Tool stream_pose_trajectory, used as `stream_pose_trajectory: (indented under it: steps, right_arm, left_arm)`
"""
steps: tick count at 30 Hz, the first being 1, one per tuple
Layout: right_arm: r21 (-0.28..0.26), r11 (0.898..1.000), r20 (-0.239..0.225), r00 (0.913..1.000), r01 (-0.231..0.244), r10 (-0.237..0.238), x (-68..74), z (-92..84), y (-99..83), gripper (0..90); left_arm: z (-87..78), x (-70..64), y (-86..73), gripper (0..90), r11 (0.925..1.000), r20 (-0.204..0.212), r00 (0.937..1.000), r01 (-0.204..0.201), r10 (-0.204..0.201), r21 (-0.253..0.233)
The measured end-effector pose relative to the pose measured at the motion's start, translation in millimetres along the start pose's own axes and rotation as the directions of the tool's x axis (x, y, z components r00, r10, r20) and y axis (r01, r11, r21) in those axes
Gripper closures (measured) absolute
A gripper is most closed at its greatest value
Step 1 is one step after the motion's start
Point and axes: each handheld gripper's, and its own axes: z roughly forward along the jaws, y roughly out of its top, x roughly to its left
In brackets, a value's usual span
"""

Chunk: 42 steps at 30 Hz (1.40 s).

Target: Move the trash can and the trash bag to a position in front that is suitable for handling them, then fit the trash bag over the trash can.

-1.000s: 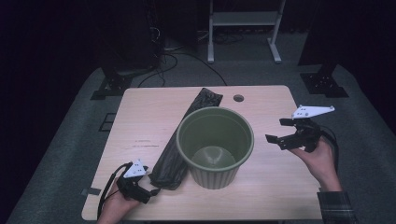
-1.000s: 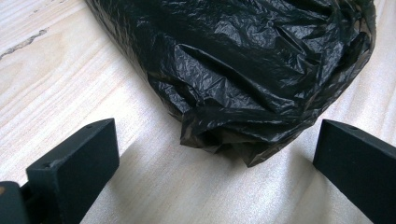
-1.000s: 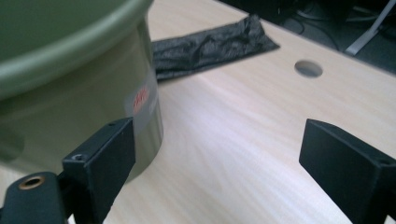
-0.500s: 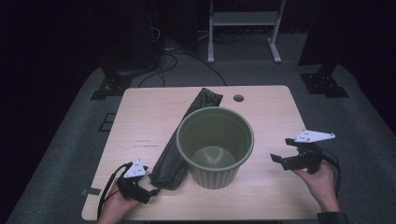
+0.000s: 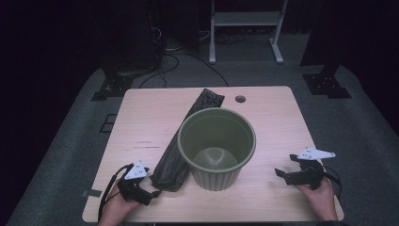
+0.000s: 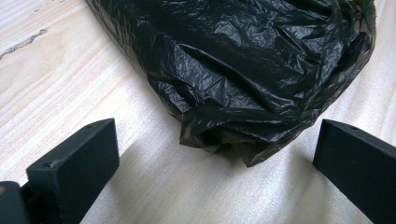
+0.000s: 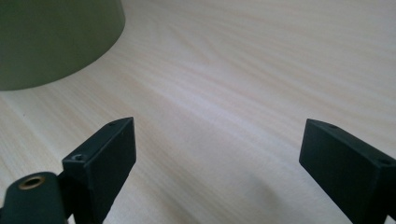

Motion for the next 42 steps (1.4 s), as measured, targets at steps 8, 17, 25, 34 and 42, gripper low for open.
stream_pose_trajectory:
  steps: [8, 17, 25, 34, 42]
  right_arm:
    - [0.079, 0.996, 0.036, 0.9987, 0.033, -0.036, 3.3, 11.6, -10.6, 9.5]
    - [0.081, 0.996, 0.040, 0.9985, 0.034, -0.037, 3.2, 12.4, -10.1, 9.5]
    - [0.080, 0.996, 0.041, 0.9985, 0.034, -0.037, 3.0, 13.0, -9.6, 9.5]
    - [0.081, 0.996, 0.040, 0.9985, 0.033, -0.037, 2.9, 13.0, -9.6, 9.6]
    - [0.080, 0.996, 0.041, 0.9985, 0.034, -0.037, 2.9, 13.0, -9.6, 9.6]
  left_arm:
    - [-2.5, -2.3, 0.1, 0.0, 0.9999, 0.000, 1.0000, -0.004, 0.004, 0.013]
    - [-19.3, -7.4, 7.3, 0.0, 0.9994, -0.002, 0.9999, 0.010, -0.010, -0.032]
    - [-20.4, -10.6, 24.0, 0.0, 0.9982, -0.002, 1.0000, 0.008, -0.008, -0.059]
    - [-12.2, -6.3, 31.4, 37.2, 0.9983, 0.057, 0.9983, -0.006, 0.009, -0.057]
    - [-14.2, -4.2, 31.6, 87.5, 0.9991, 0.102, 0.9941, -0.037, 0.039, -0.023]
